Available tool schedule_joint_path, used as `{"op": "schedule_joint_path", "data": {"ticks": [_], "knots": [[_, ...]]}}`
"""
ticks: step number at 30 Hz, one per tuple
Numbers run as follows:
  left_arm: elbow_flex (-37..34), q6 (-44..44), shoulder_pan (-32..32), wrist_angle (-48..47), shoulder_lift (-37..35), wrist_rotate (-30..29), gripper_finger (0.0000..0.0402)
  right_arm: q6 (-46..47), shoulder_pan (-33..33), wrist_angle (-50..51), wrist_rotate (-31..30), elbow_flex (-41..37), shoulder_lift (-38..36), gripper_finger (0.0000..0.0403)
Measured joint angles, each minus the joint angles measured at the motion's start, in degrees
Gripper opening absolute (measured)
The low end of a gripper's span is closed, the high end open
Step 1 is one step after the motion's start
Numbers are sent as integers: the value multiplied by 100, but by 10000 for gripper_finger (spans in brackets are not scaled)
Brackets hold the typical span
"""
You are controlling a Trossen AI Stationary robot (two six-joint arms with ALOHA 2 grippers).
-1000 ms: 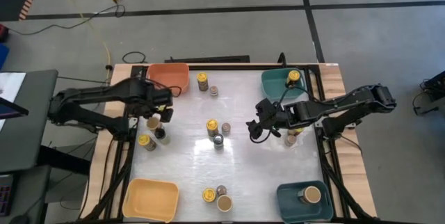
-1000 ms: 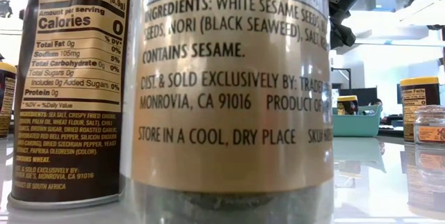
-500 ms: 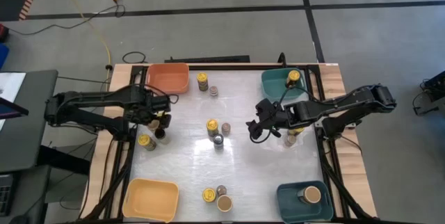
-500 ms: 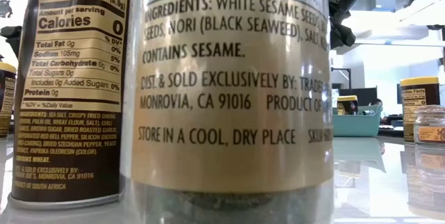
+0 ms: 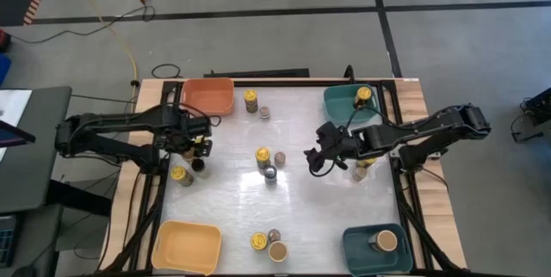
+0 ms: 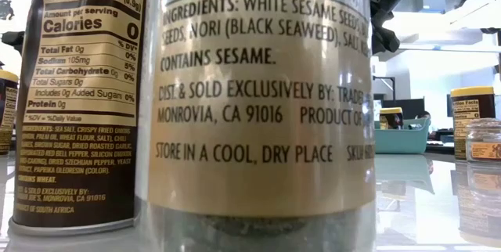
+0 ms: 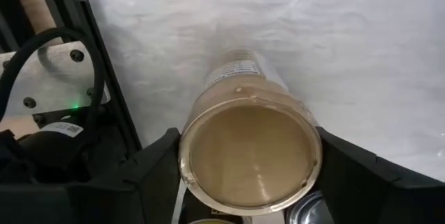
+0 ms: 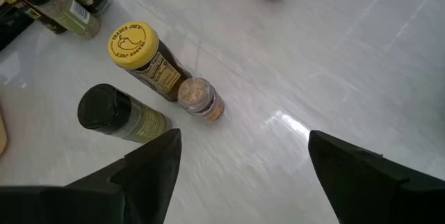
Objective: Sort spices by type
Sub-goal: Put the top gold seasoning bottle into the bottom teal dark blue bin
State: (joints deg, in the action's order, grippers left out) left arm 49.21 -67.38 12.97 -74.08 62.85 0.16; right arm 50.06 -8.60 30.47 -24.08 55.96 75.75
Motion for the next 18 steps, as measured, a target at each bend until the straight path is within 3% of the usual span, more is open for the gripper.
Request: {"op": "schedule_joint_path", "data": {"ticks": [8,18], "knots": [[210,278,0,-10,12,-65,269,-2,2,56,2,0,0,342],[1844,886,0,-159,37,-496,269,-50,2,102,8,0,0,342]]}}
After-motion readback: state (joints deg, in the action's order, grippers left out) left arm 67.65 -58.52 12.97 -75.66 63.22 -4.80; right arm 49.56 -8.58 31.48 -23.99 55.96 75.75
